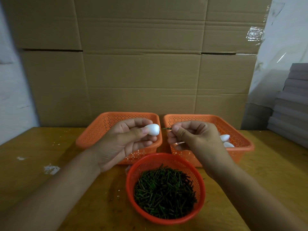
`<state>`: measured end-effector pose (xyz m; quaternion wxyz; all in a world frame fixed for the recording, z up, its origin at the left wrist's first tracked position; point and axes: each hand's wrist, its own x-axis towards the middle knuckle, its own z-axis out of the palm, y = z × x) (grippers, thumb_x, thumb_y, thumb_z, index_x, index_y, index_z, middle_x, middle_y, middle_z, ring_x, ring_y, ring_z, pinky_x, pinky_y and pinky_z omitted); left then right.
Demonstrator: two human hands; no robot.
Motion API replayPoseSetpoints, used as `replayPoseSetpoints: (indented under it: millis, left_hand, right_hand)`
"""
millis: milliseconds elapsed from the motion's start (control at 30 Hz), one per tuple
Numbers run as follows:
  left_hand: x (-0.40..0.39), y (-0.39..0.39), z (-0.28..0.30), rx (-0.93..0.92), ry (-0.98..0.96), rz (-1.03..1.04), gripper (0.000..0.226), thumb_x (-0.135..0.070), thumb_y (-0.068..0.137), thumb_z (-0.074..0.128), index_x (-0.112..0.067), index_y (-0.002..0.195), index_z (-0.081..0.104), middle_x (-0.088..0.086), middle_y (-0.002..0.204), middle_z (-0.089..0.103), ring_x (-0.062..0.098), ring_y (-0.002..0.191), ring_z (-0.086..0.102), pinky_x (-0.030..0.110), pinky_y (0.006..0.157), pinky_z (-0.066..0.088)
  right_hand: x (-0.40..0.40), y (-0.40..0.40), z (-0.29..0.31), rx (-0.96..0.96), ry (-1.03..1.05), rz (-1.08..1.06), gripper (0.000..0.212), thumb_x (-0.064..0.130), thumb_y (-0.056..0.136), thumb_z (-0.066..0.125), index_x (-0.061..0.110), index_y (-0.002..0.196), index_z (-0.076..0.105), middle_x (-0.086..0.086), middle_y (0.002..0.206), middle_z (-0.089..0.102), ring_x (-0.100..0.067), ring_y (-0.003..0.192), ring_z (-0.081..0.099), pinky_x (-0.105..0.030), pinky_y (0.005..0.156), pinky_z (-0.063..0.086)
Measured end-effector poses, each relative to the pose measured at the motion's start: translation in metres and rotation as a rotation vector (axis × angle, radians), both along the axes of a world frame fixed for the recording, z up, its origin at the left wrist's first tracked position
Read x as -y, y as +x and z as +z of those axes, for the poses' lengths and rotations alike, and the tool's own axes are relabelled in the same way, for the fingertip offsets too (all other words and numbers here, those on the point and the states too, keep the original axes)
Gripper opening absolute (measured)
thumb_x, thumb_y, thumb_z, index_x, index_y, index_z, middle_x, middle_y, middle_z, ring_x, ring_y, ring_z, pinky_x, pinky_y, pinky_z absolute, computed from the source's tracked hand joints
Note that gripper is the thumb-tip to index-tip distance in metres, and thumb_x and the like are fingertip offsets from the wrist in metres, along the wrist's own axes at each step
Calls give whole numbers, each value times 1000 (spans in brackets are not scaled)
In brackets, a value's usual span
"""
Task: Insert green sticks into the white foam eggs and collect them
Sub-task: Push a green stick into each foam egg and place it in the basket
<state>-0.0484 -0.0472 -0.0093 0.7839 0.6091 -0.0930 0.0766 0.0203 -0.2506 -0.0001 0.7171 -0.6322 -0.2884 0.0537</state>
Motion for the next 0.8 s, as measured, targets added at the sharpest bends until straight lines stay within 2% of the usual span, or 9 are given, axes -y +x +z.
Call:
replayPoseSetpoints:
  millis: [167, 333, 533, 800]
  left_hand:
    - [2, 1, -1, 19, 14, 14, 27, -19, 78, 77, -17, 104, 78, 21, 115, 72, 23, 98, 73, 26, 79, 59]
    - [2, 0, 0, 29, 14, 18, 26, -19, 77, 78, -19, 103, 78, 20, 115, 72, 24, 99, 74, 25, 79, 58]
    - [5, -1, -2, 29, 59, 27, 27, -19, 76, 79, -18, 104, 78, 22, 112, 73, 30, 101, 73, 27, 80, 59]
    - [5, -1, -1, 36, 80, 33, 29, -21, 76, 80, -19, 104, 77, 20, 112, 73, 30, 102, 73, 27, 80, 59]
  right_hand:
    - [-2, -1, -3, 160, -63, -91, 13, 7, 92, 67, 0, 82, 72, -3, 62, 70, -9, 54, 63, -21, 49, 51]
    - [-3, -2, -3, 177, -82, -63, 15, 8, 92, 67, 6, 78, 72, -10, 65, 70, -14, 57, 61, -22, 49, 51]
    - [-7, -5, -5, 206, -78, -32, 17, 4, 92, 66, 10, 77, 72, 0, 65, 73, -9, 58, 64, -19, 47, 50]
    - [-7, -7, -7, 208, -73, -34, 16, 6, 92, 66, 10, 79, 73, -4, 69, 74, -12, 59, 65, -20, 48, 51]
